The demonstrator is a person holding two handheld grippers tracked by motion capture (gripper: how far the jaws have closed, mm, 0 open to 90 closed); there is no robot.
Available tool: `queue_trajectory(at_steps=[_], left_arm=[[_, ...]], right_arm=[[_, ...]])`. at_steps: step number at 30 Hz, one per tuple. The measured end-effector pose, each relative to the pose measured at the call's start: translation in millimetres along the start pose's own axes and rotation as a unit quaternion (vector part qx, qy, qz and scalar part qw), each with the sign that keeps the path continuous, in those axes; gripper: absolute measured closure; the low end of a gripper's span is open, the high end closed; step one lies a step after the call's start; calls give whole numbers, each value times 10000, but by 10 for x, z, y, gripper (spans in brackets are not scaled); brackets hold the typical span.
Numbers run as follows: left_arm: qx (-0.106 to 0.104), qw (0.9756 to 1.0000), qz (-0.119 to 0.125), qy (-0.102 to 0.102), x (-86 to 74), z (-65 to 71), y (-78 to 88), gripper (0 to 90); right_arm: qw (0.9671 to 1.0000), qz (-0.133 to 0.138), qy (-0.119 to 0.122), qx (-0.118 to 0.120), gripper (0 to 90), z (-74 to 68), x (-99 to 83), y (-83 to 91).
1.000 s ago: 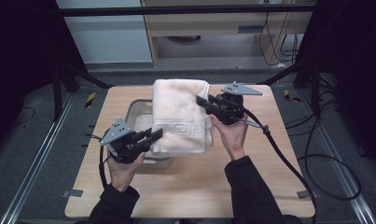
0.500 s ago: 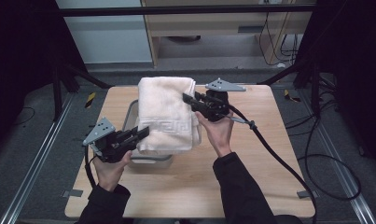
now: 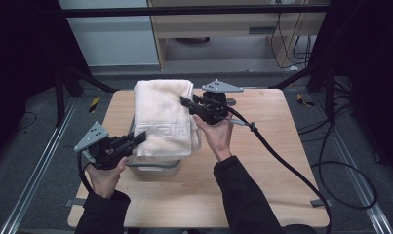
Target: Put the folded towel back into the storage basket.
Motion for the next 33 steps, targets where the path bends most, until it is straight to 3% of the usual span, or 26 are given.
queue_trajectory(at_steps=[13,22,33], left_arm=[[158,9998,-82,83,-50,-224,69,767],[272,9989,-305,235,-201,-452,-2,766],[423,9975,-486,289,-316,-617,-37,766]], right_arm=[[9999,-103,-42,61,692,-89,-45,-256],[9992,-360,-160,38,690,-68,-265,-520],[9984,-465,-316,62,689,-64,-458,-733]])
Point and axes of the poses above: each handheld gripper's, and its own axes: y roughly backward along the jaws, x roughly out of its top, z roughly to its right, the point moved 7 cm from there along -y, roughly forward along the jaws, and after that the axes turned 7 degrees about y, right-handed, at the moved point
